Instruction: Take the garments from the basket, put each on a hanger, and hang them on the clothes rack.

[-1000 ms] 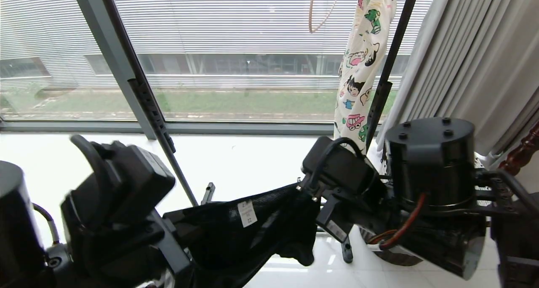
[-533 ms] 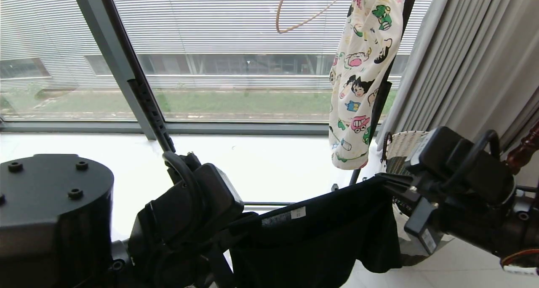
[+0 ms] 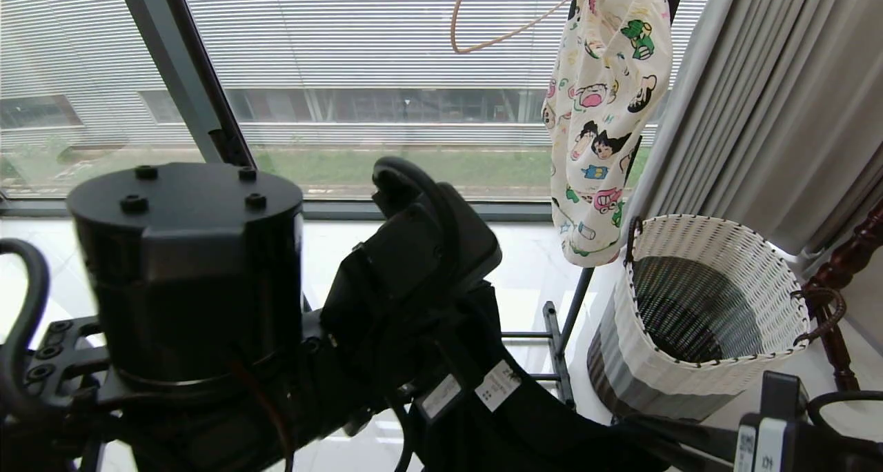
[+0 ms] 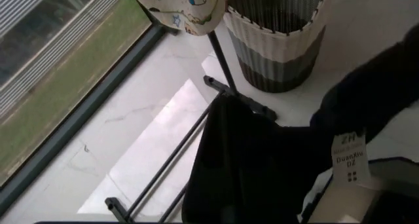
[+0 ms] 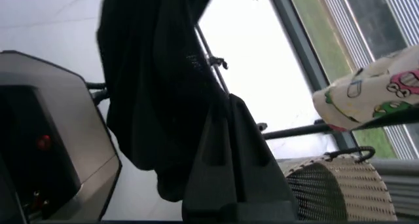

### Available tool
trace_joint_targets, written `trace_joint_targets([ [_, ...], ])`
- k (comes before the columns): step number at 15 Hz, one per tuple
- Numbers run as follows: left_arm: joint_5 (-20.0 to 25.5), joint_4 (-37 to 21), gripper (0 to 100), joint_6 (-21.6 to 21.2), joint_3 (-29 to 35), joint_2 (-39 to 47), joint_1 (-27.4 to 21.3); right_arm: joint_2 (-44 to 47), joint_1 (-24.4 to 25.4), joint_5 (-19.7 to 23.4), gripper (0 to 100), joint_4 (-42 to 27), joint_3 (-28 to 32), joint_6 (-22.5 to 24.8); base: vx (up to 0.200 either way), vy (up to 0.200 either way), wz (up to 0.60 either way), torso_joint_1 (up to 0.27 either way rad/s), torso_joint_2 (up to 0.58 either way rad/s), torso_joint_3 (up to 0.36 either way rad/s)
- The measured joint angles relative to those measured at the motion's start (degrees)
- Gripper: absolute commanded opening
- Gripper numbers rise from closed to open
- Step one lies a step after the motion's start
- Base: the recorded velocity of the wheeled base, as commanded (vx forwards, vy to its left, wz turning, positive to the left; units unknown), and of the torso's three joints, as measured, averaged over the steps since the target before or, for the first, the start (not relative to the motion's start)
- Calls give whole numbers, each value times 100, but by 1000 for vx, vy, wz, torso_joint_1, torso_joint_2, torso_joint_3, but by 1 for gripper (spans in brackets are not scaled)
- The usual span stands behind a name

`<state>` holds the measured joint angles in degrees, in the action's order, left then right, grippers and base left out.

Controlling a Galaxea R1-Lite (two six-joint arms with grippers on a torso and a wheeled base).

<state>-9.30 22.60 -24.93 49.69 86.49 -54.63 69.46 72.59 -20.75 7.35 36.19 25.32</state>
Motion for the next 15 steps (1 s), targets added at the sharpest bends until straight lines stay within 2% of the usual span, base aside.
trace_joint_targets([
  [3,-52,17,0,90,160,256,80,0,87,-73,0,15,-12,-9,0,0,0,0,0,0],
  [5,-290,-27,0,629,-77,265,88,-28,-212,-224,0,50,127,-20,0,0,0,0,0,0],
  [6,-422,-110,0,934,-199,240,-17,-26,-424,-240,0,123,307,-26,0,0,0,0,0,0],
  [10,-1365,-1234,0,2077,-402,122,-979,245,-1074,-246,0,357,1342,-30,0,0,0,0,0,0],
  [13,-2047,-1371,0,2248,-433,165,-1301,416,-1165,-249,0,356,1570,-17,0,0,0,0,0,0],
  [14,-2310,-1368,0,2253,-433,199,-1282,438,-1169,-251,100,340,1581,-12,0,0,0,0,0,0],
  [15,-2471,-1360,0,2261,-430,234,-1224,451,-1168,-254,100,332,1590,-12,0,0,0,0,0,0],
])
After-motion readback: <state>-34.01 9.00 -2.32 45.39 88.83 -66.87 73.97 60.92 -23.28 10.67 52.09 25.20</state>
